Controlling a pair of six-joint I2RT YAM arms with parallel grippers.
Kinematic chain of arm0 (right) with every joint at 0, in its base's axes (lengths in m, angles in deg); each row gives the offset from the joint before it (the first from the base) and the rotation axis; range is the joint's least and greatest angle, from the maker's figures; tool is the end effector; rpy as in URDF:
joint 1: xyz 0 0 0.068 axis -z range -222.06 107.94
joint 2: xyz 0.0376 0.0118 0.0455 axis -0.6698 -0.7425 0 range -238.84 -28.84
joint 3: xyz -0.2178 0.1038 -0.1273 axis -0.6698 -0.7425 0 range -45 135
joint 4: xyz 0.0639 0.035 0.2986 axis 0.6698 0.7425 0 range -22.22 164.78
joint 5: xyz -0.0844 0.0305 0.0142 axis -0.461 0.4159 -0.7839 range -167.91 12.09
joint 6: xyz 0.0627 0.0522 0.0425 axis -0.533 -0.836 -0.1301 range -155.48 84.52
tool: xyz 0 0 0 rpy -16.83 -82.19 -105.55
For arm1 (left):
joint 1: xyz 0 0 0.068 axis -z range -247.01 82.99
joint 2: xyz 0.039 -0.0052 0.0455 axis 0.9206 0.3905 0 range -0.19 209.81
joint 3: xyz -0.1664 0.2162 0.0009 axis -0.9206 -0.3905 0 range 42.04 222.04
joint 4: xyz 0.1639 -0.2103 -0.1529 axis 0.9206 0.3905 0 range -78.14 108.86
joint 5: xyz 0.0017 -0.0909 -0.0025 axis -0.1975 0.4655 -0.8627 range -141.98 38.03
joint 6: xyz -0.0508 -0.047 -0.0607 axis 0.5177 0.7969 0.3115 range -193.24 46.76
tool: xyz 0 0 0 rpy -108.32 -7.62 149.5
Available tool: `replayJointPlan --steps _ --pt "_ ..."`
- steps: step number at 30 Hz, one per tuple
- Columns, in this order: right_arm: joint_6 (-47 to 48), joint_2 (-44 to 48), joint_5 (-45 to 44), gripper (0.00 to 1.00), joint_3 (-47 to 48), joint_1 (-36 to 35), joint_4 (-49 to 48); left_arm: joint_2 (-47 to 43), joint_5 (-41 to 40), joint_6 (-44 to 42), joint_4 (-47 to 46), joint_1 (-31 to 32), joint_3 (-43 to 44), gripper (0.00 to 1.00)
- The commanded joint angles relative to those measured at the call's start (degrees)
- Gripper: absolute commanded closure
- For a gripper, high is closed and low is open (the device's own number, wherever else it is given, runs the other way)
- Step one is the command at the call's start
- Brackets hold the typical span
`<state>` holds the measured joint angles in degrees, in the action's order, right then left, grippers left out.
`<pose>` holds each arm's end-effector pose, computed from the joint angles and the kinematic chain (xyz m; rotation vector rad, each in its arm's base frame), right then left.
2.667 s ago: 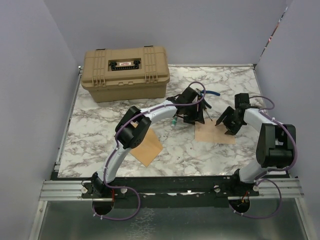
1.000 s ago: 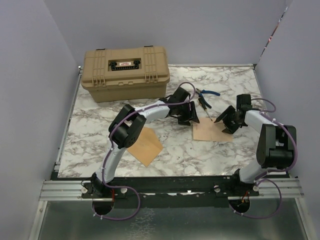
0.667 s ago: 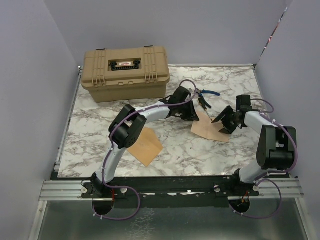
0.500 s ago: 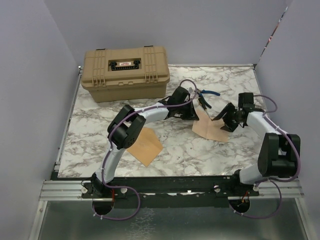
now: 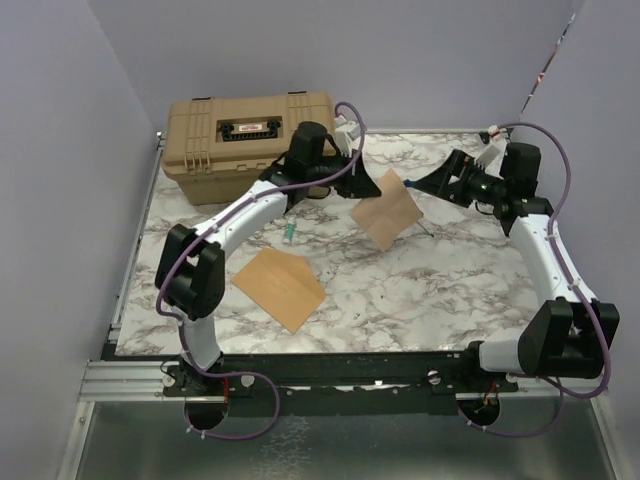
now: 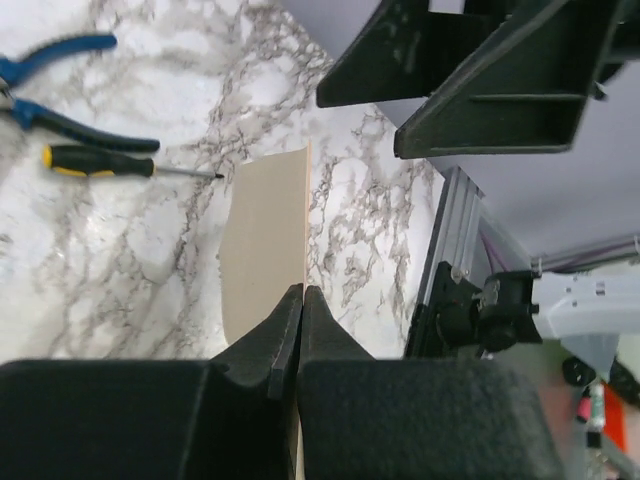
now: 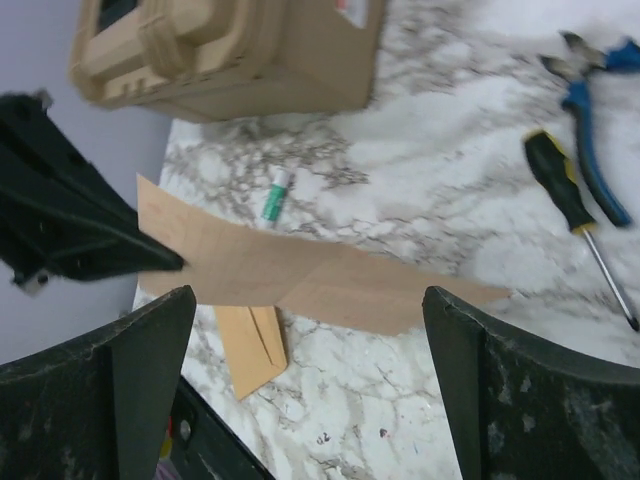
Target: Place the letter into the envelope and seal it
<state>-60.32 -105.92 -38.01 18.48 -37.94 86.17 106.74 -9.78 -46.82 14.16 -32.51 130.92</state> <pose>0.3797 0.0258 0.2874 0.1148 2.1235 0.9524 0.3982 -0.3411 0.2850 0.6844 1.9803 -1.3865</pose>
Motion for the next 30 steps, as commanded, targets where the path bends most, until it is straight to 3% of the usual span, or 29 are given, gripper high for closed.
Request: replayJointPlan --steps 1,6,14,19,26,30 --pt "2.4 1.9 20.3 0.00 1.1 -0.3 -14.0 -6.1 10.8 -10.1 6.6 -3.9 1.6 1.00" --pt "4.5 1.0 28.4 0.00 4.7 -1.9 -16.4 -9.6 15.2 -11.4 9.0 -7.2 4.2 1.00" --pt "14.3 -6.5 26.2 0.08 15.8 -8.3 -4.2 -14.7 17.9 -14.1 12.5 -12.5 6.6 1.00" --pt "18.8 -10.6 27.6 0.12 21.9 -14.8 0.9 -18.0 14.9 -16.0 12.7 -13.2 6.3 1.00" --pt "14.3 -11.2 30.4 0.18 18.0 -18.0 -6.3 -22.3 10.2 -18.7 12.7 -13.2 4.8 1.00" --pt "13.9 -11.3 32.3 0.28 17.9 -18.6 -6.1 -23.1 10.4 -18.0 12.7 -13.2 5.4 1.00"
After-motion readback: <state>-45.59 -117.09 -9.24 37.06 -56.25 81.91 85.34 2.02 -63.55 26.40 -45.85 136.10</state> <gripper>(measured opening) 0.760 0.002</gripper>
